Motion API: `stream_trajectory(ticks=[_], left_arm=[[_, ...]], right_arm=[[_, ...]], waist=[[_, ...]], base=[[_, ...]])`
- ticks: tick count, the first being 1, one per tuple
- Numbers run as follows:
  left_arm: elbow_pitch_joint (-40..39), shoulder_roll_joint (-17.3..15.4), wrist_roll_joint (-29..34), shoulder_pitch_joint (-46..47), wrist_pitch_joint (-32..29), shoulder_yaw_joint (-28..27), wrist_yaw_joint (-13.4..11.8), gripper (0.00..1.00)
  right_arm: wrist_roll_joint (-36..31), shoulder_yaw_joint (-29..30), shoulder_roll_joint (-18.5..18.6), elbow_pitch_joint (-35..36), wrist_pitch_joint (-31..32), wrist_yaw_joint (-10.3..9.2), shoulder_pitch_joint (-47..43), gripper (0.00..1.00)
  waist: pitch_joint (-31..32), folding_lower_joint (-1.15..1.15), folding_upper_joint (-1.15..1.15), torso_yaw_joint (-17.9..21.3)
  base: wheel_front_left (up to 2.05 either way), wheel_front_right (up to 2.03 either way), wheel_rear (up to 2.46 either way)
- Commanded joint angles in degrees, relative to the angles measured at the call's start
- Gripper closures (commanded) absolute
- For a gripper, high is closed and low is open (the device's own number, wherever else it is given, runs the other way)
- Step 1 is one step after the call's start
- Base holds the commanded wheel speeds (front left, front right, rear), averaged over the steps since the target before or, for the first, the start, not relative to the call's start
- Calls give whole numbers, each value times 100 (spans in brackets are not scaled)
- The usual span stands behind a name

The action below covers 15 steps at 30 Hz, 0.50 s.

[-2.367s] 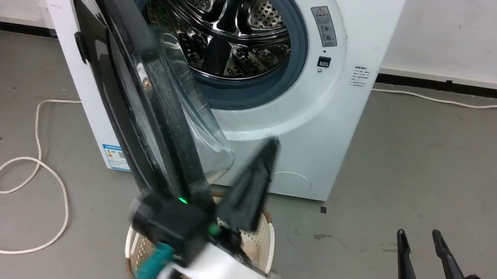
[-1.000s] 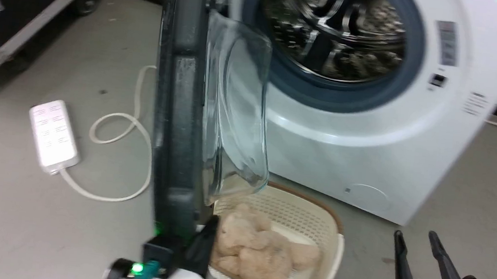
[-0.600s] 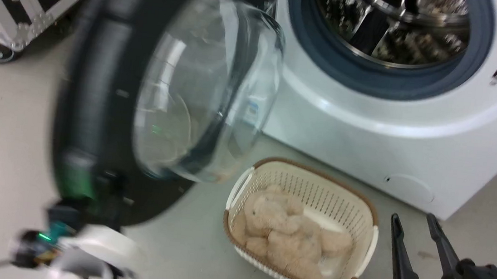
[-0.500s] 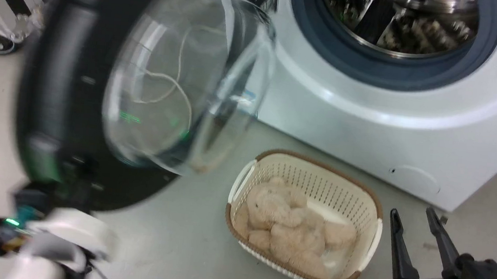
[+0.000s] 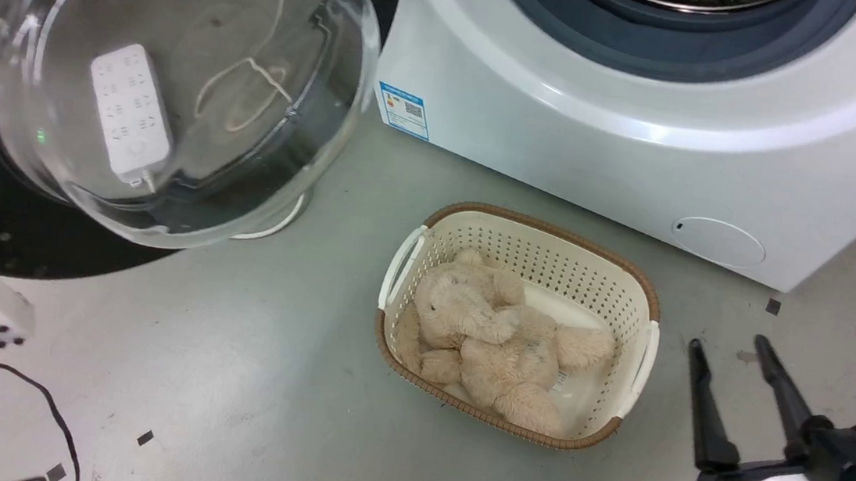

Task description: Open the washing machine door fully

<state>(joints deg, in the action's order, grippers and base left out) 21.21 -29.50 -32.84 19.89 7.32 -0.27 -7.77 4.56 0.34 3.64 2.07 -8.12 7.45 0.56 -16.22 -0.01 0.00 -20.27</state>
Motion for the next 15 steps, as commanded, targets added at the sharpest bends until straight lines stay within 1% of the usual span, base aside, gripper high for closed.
stream_trajectory(ticks=[1,3,4,6,8,10,11,12,13,14,15], left_arm=[[263,-60,-4,203,146,-37,52,100],[384,-63,0,269,215,-39,74,100],[579,-55,5,363,341,-21,152,100],[707,-34,26,407,431,40,259,100],[742,-30,63,412,477,81,301,100],[665,24,197,380,634,151,335,100],[665,24,197,380,634,151,335,100],[465,116,287,274,706,179,345,100],[465,116,287,274,706,179,345,100],[131,262,392,92,742,217,309,100],[131,262,392,92,742,217,309,100]], right_arm=[[-12,41,62,41,27,3,113,0],[-11,50,70,43,36,3,129,0],[-5,59,71,36,35,3,146,0],[2,75,65,20,20,3,142,0],[7,87,59,4,10,3,132,0],[22,139,34,-65,-56,3,80,0],[22,139,34,-65,-56,3,80,0],[38,160,13,-140,-113,3,22,0],[38,160,13,-140,-113,3,22,0],[40,184,-9,-208,-167,3,-22,0],[40,184,-9,-208,-167,3,-22,0]], waist=[[-9,1,0,29],[8,1,0,36],[72,1,0,50],[163,1,0,58],[216,1,0,61],[420,1,0,77],[420,1,0,77],[597,1,0,105],[597,1,0,105],[747,1,0,155],[747,1,0,155]], base=[[0,0,0],[0,0,0],[0,0,0],[0,0,0],[0,0,0],[0,0,0],[0,0,0],[0,0,0],[0,0,0],[0,0,0],[0,0,0]])
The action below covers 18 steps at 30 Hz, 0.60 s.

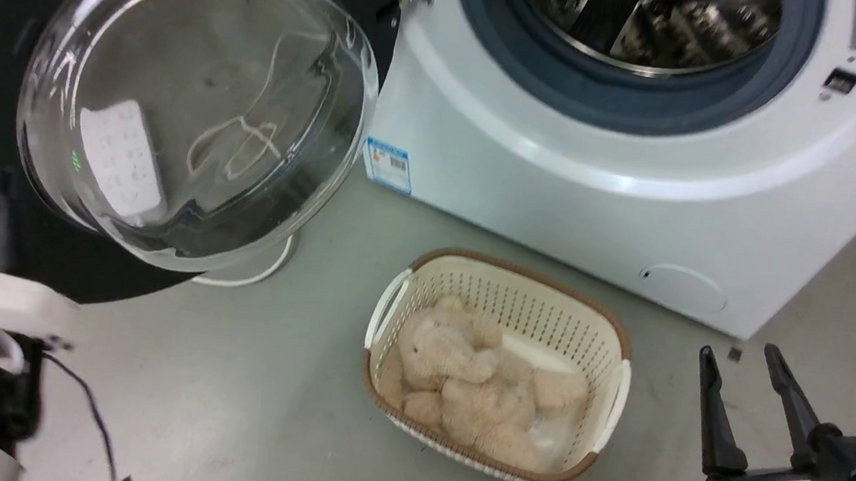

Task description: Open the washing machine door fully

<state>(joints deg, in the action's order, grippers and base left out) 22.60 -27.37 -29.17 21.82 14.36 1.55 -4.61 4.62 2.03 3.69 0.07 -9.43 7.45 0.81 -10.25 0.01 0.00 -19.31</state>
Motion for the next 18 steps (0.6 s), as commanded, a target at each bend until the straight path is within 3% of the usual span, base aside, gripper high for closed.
stream_trajectory(ticks=[1,9,18], left_arm=[[-203,127,72,-207,47,46,-28,100],[-1907,642,557,-1236,61,134,-177,100],[-2646,1138,875,-2272,58,734,-444,100]], right_arm=[[34,18,-23,-36,-62,3,-55,0],[-129,106,-71,59,-158,3,-126,0],[-241,103,-79,370,0,3,-430,0]], waist=[[228,-1,0,100],[833,-1,0,726],[1112,-1,0,1395]], base=[[0,0,0],[0,0,0],[0,0,0]])
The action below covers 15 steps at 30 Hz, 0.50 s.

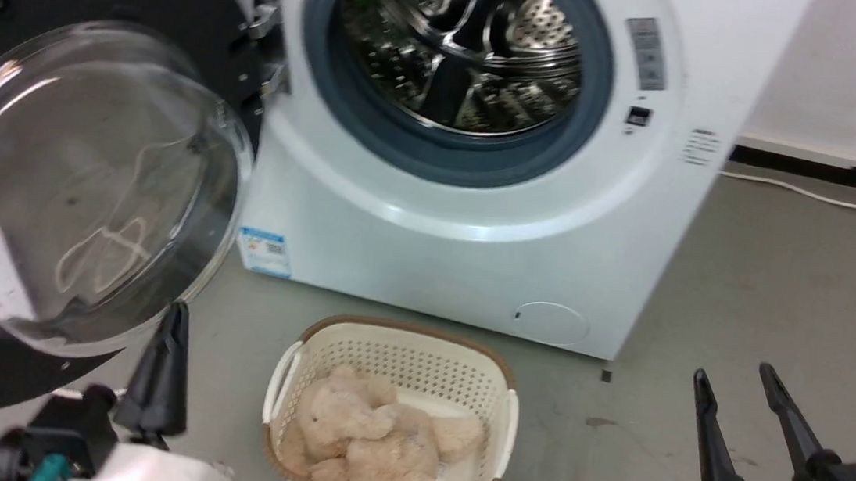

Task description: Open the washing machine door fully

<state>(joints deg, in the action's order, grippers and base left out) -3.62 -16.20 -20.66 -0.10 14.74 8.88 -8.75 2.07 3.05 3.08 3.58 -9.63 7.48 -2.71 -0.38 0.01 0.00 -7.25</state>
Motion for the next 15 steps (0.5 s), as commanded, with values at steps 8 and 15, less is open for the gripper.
stream_trajectory(ticks=[8,15], left_arm=[[-18,285,432,-555,24,362,-244,0],[200,390,579,-730,25,506,-161,0]], right_arm=[[53,-13,-20,-114,-8,1,-331,0],[89,-14,-20,-320,-83,1,-411,0]], waist=[[175,-1,0,436],[208,-1,0,538]], base=[[0,0,0],[0,0,0]])
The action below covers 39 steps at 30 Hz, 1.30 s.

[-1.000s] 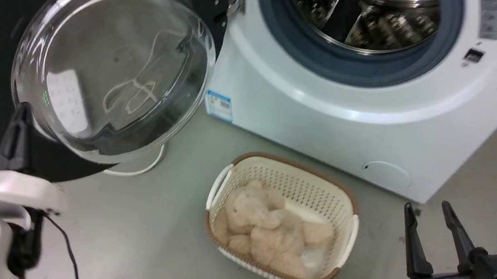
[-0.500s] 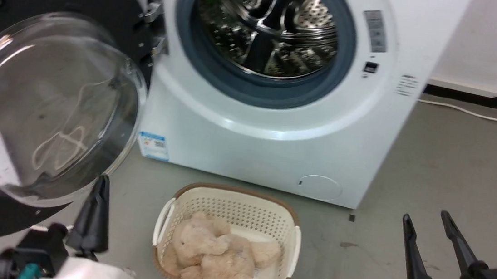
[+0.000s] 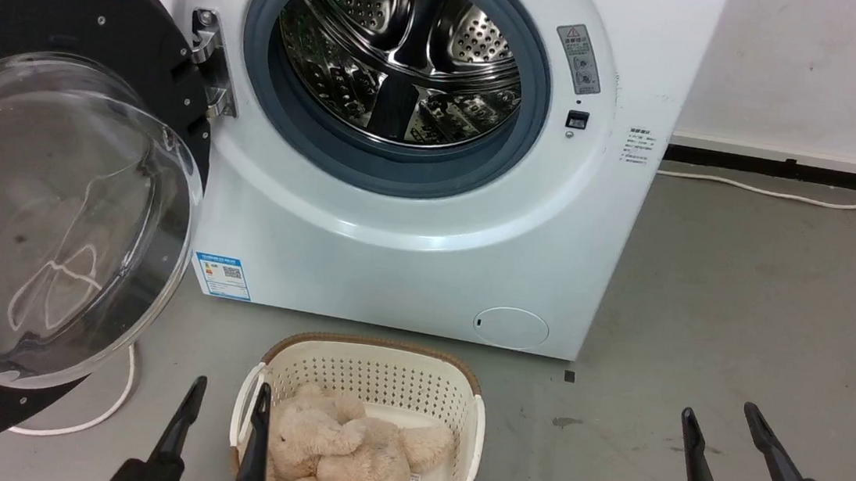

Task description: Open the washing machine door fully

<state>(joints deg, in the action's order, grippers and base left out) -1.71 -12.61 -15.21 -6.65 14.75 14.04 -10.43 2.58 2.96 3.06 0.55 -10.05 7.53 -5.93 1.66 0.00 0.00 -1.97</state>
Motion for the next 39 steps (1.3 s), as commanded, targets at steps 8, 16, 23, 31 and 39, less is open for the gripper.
stream_trajectory(ticks=[8,16,23,31,39], left_arm=[[98,107,86,-124,24,12,62,0],[160,91,109,-31,25,39,78,0],[195,100,63,-41,24,52,63,0],[196,105,44,-63,-11,30,79,100],[194,161,138,-17,-104,-62,141,100]], right_arm=[[8,-17,-18,-189,-160,-4,-140,0],[7,-24,-18,-280,-206,-4,-138,0],[2,-27,-18,-299,-201,-4,-120,0],[0,-37,0,-290,-163,1,-64,100],[-17,-53,-1,-275,-88,1,-22,100]], waist=[[39,0,0,59],[58,0,0,49],[64,0,0,58],[66,0,0,58],[51,0,0,67]], base=[[0,0,0],[0,0,0],[0,0,0],[0,0,0],[0,0,0]])
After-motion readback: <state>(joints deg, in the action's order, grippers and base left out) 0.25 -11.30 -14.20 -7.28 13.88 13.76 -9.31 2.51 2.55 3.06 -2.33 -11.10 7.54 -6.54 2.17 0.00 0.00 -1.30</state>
